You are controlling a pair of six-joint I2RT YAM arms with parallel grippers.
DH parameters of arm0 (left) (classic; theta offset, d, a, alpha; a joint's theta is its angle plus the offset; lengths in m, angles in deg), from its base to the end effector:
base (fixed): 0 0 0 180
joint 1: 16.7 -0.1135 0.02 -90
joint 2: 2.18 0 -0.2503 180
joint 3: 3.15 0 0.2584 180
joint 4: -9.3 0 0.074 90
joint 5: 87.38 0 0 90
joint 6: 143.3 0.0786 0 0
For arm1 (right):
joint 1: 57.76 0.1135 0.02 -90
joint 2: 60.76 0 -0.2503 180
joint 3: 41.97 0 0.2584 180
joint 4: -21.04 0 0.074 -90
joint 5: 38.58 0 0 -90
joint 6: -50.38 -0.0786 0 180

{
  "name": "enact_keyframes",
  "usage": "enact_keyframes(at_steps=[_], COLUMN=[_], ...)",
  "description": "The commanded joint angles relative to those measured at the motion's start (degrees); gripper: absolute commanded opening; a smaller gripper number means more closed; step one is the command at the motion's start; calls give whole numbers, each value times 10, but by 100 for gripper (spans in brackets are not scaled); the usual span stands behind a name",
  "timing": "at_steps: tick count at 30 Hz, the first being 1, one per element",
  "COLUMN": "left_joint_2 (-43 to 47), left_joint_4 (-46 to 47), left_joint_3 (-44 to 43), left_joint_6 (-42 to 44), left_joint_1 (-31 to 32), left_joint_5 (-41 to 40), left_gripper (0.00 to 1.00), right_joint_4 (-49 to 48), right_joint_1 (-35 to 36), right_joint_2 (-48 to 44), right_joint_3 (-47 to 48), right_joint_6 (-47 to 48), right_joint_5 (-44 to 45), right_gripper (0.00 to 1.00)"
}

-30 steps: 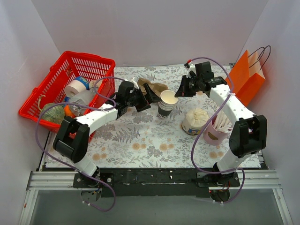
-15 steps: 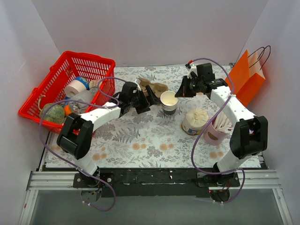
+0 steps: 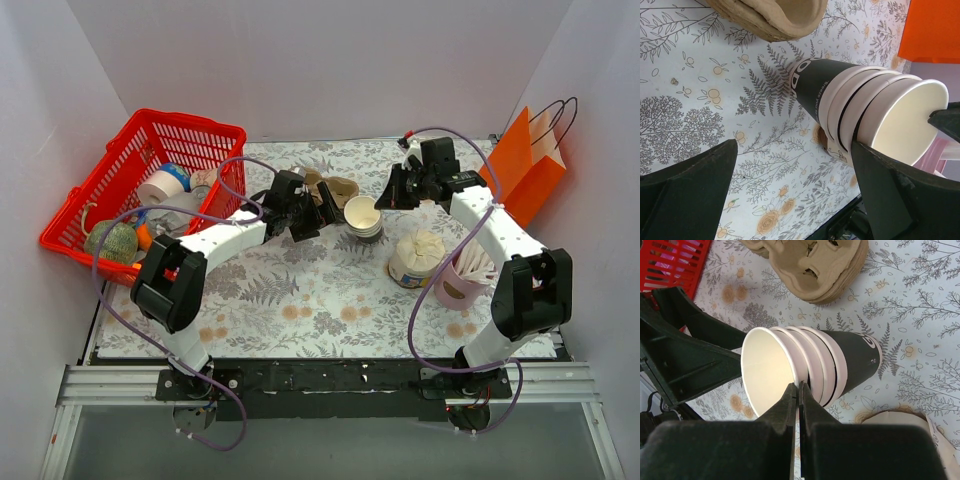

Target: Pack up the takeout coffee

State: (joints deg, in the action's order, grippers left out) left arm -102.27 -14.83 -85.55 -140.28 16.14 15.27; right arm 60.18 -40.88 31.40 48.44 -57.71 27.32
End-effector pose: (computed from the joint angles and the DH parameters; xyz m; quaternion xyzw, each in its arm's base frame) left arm 0.3455 -0.2435 0.1809 -0.3729 0.8284 -0.4014 0.1164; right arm 0.3714 0.1462 0.2603 -0.0774 0.8904 0.3032 0.3306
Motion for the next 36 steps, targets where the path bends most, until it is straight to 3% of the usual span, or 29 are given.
enact_keyframes(at_steps=[1,8,13,20,31,33,36], left_joint_2=[-16,2,61,143,132,136,138], left_joint_4=[-28,-35,-35,-45,-73,-78,-92], left_joint_3=[-20,-37,-45,-41,-53,-43,-42], left_joint_6=[17,23,23,18,22,22,29], left_joint_1=[13,15,15,15,15,15,21], left_joint_5=[-20,-4,22,-10,0,-8,-29], left_gripper=[98,98,98,98,98,94,70], right_joint_4=[-48,-48,-28,3,5,4,2], right_joint_1=[11,-1,-2,17,75,82,92], right_joint_2=[-44,-54,-41,-50,-55,-58,-61], right_joint_3=[5,-2,-11,-28,-35,-37,-40], right_joint_6=[-39,-46,-27,2,-2,-7,-11], right_joint_5=[-74,-67,-73,-34,1,15,26], right_gripper=[1,1,1,1,1,1,1])
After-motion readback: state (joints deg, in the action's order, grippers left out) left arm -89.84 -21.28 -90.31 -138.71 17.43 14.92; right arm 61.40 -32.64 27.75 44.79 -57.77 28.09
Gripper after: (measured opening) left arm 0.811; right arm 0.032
